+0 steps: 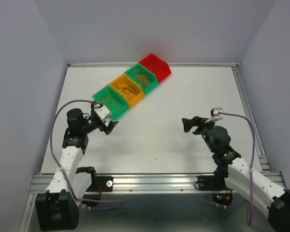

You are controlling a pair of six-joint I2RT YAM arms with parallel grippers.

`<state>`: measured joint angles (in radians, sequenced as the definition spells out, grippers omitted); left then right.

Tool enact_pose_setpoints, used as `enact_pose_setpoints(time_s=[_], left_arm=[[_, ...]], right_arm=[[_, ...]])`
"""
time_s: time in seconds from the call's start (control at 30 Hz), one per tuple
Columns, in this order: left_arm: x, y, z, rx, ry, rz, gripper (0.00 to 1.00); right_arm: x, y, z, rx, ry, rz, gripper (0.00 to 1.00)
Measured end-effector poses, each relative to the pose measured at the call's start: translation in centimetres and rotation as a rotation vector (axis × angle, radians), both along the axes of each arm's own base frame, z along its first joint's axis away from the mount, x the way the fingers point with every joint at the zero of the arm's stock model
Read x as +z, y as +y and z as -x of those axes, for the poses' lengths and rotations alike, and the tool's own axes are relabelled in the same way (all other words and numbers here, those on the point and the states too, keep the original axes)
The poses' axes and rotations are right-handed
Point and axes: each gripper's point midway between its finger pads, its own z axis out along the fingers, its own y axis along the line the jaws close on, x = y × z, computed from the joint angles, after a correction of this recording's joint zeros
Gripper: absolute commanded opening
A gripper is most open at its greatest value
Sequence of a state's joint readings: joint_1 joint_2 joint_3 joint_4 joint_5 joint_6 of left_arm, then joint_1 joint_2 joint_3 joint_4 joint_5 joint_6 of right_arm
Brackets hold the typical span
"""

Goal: Untangle the cables

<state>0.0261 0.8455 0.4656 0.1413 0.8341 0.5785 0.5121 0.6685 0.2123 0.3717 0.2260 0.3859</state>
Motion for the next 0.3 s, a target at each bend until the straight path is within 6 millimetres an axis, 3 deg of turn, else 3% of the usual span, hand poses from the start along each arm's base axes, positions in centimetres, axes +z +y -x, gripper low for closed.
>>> enact_pose_setpoints(time_s=[0.3], left_arm=[[1.11,0.24,-0.49,0.016,-0.057,-0.007,0.99]], right_arm=[[-0.35,0.01,-0.07,-0.004,0.013,-0.001,1.00]])
